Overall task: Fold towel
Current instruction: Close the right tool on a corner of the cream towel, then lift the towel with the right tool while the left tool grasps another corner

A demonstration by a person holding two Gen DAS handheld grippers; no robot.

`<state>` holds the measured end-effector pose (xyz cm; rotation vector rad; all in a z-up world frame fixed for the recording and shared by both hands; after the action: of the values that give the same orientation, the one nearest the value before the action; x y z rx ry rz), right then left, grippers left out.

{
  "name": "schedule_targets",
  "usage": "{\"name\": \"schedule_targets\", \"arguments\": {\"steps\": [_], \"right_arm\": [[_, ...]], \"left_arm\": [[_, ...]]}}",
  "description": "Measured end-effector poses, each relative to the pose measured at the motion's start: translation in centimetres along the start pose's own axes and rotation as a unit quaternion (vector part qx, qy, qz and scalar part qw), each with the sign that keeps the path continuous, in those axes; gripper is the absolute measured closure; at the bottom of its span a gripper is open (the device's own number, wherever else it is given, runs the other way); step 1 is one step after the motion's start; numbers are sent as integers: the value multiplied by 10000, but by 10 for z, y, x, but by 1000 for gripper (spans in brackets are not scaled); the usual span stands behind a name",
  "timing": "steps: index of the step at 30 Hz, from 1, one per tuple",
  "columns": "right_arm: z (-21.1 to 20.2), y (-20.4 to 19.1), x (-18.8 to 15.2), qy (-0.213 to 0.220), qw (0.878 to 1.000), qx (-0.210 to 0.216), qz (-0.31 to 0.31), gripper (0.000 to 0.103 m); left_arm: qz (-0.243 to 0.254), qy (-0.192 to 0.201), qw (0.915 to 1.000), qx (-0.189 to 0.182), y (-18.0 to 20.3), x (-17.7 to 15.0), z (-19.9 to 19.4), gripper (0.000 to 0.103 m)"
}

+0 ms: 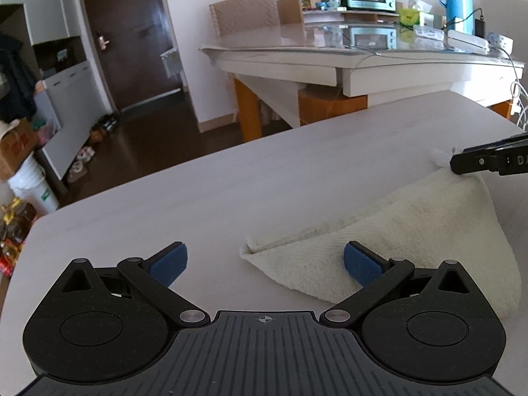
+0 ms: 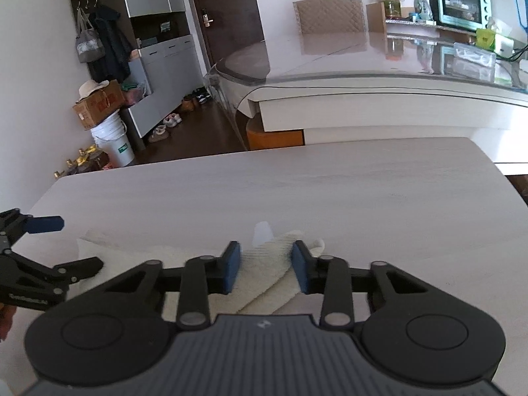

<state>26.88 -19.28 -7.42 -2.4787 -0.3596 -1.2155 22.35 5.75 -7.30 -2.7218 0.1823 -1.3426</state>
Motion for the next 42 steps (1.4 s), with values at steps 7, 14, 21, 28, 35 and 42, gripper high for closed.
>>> {"name": "schedule_targets", "arguments": {"steps": [7, 14, 21, 28, 35, 42], "right_arm": [[-40, -28, 13, 471, 9977, 378, -312, 94], [-97, -133, -24, 57, 9613, 2454, -1250, 94], [-100, -198, -83, -746, 9241, 3099, -2107, 71], [-114, -169, -52, -146, 9470, 2732, -1684, 55], [-96, -104, -34, 39, 9802, 1625, -1133, 52], [-75, -82, -37, -67, 9859, 1460, -816, 51]], "left_arm": [[-302, 314, 9985, 337, -28, 2, -31, 0], [-677, 288, 9919, 1036, -85, -21, -71, 0], [-768, 178, 9911, 1072, -95, -43, -93, 0], [-692, 291, 9969, 234, -70, -37, -88, 0], [-381, 75, 9971, -656, -27, -20, -53, 45], [-125, -39, 9959, -895, -10, -21, -32, 80]]}}
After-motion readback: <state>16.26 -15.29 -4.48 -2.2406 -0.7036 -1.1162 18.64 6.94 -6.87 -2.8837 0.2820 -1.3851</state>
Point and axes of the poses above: each gripper's, at about its wrist camera, not at the fingertips, and z roughly the way its jaws point, y to its right, x to its top, the point moved 5 cm from there along z, roughly the way its jaws point, and after that the axes turned 3 degrees about y, right-handed, at the moved point
